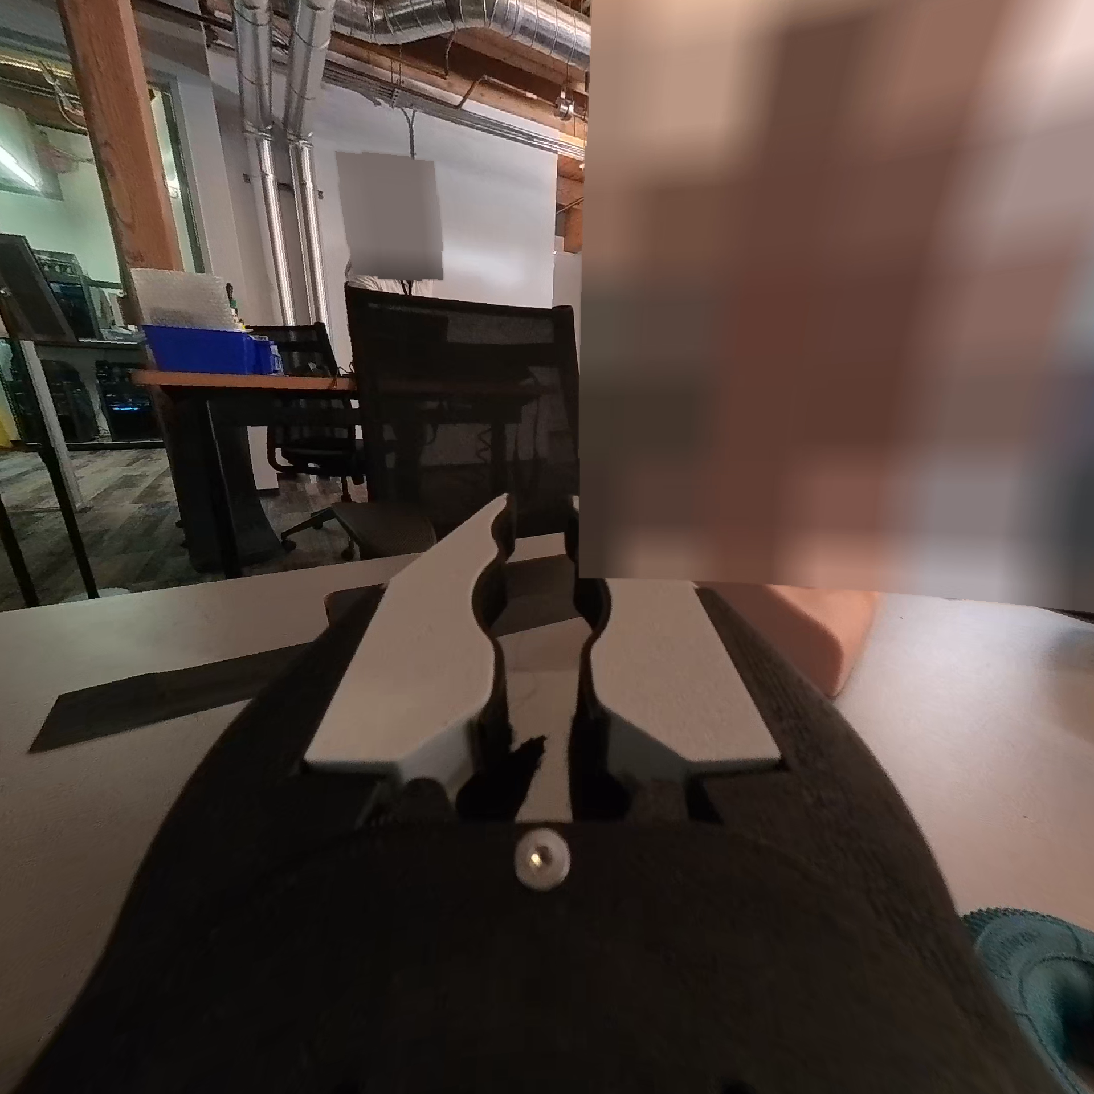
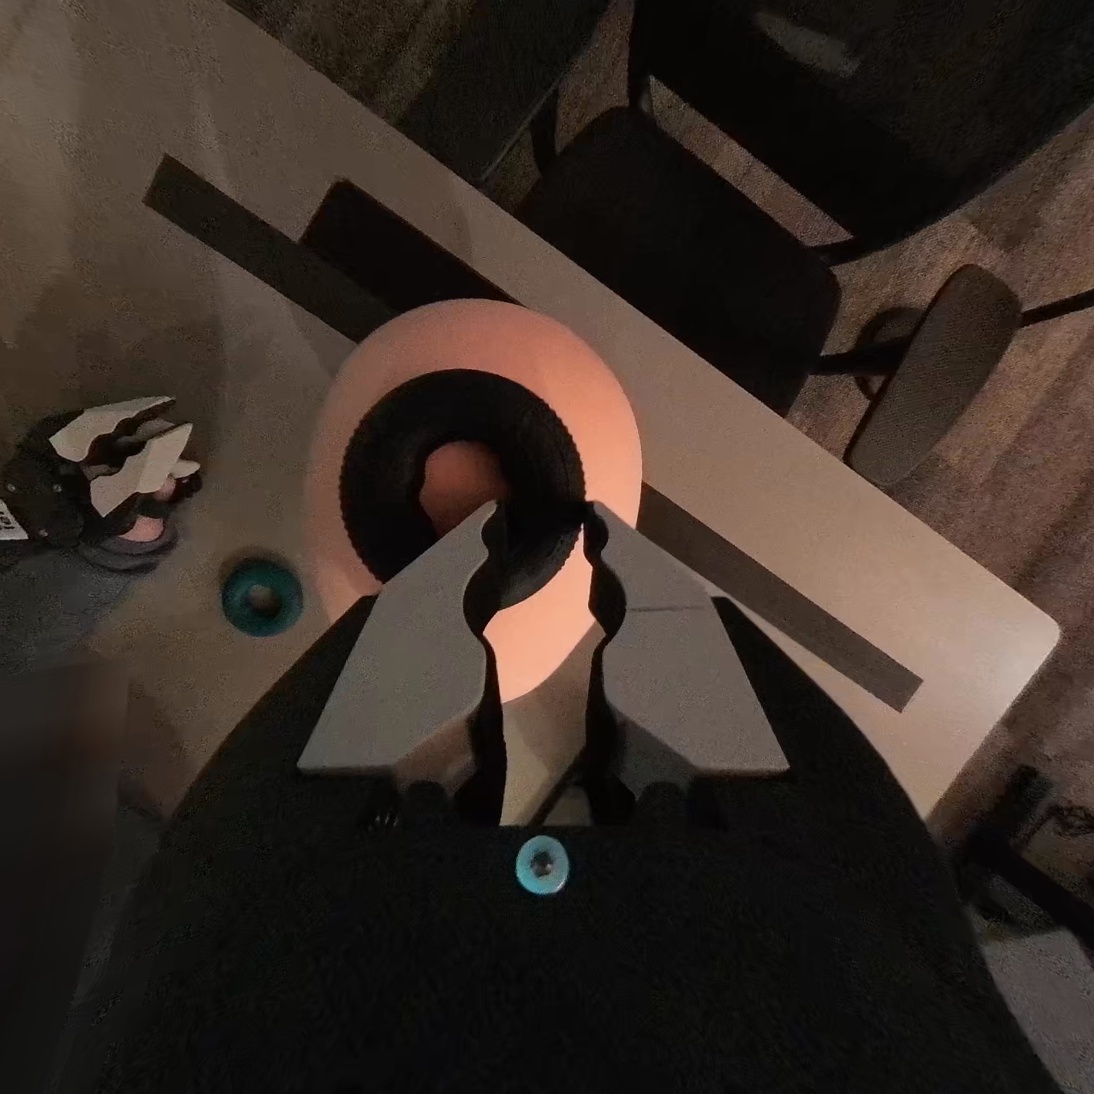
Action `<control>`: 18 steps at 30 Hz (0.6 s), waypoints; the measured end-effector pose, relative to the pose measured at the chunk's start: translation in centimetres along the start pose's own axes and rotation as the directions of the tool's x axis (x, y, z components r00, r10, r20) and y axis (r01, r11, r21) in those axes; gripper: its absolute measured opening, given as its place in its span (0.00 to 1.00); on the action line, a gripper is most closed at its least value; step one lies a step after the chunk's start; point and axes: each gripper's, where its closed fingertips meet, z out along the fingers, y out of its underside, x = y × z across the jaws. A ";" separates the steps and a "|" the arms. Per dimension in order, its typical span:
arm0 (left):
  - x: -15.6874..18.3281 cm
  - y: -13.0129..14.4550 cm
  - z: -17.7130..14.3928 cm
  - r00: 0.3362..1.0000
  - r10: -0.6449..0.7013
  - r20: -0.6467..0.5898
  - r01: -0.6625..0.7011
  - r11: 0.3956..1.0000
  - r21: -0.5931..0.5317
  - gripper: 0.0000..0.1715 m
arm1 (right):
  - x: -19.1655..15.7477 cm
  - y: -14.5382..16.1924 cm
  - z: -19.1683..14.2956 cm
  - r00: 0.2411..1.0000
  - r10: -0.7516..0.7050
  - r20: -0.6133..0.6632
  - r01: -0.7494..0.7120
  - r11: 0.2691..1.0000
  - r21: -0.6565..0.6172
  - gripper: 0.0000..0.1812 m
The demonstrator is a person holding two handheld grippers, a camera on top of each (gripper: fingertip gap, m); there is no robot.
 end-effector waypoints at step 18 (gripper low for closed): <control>-0.3 -0.1 0.0 1.000 -0.029 0.009 0.028 1.000 0.004 0.09 | -3.7 1.6 -10.0 0.952 -0.077 -0.296 0.281 0.599 0.750 0.26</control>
